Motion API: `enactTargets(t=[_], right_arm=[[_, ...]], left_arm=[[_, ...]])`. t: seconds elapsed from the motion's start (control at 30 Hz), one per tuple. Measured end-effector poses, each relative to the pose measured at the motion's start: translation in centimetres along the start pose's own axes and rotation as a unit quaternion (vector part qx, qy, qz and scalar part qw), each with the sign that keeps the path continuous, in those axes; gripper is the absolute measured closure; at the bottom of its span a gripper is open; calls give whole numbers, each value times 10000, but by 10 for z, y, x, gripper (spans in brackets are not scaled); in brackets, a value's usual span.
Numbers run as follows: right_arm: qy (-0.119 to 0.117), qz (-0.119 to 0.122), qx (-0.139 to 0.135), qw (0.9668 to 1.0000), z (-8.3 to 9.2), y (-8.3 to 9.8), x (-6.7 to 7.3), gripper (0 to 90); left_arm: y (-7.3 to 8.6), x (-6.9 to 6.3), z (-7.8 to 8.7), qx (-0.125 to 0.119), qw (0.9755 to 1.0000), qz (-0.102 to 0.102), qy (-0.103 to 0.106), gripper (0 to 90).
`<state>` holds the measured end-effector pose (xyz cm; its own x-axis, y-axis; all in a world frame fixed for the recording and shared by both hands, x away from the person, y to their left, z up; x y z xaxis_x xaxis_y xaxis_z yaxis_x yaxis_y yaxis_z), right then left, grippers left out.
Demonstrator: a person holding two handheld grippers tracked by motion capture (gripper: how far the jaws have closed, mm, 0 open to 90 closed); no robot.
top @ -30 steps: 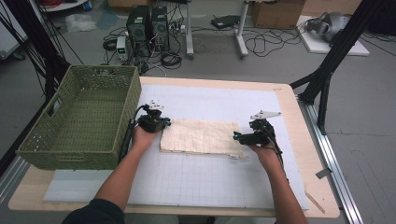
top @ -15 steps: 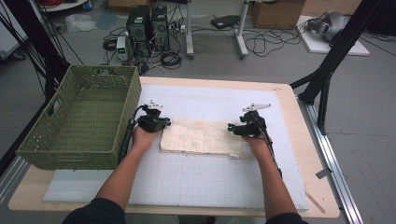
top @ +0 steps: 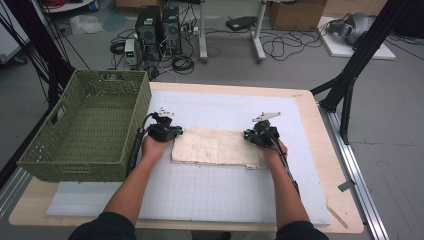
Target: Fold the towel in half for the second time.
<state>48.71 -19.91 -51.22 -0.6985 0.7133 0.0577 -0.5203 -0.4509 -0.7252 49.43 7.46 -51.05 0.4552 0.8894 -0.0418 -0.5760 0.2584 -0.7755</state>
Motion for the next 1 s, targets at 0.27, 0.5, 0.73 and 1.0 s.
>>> enactTargets(t=[0.27, 0.5, 0.73, 1.0], right_arm=[[202, 180, -305, 9992, 12, -11, -2, 835], [234, 25, -598, 9979, 21, -15, -3, 834], [240, 156, -760, 9967, 29, -14, 2, 829], [193, 412, -746, 9962, 37, -16, 9, 827]], left_arm=[[-7, 0, 7, -368, 9990, 246, -8, 853], [-20, -1, 23, -853, 9957, 318, 149, 853], [-23, -6, 35, -1162, 9925, 269, 258, 853], [-13, -12, 45, -1134, 9933, 25, 224, 852]])
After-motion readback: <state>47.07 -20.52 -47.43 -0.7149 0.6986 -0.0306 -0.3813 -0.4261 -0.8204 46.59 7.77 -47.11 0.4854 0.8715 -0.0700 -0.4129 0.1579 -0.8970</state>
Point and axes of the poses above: each handheld gripper's, and its own axes: z roughly backward along the jaws, y roughly out of its underside, x roughly to its left, the point moved 10 cm from there along -z, roughly forward along the jaws, and after that the axes turned 7 degrees about -y, right-handed, at the moved point
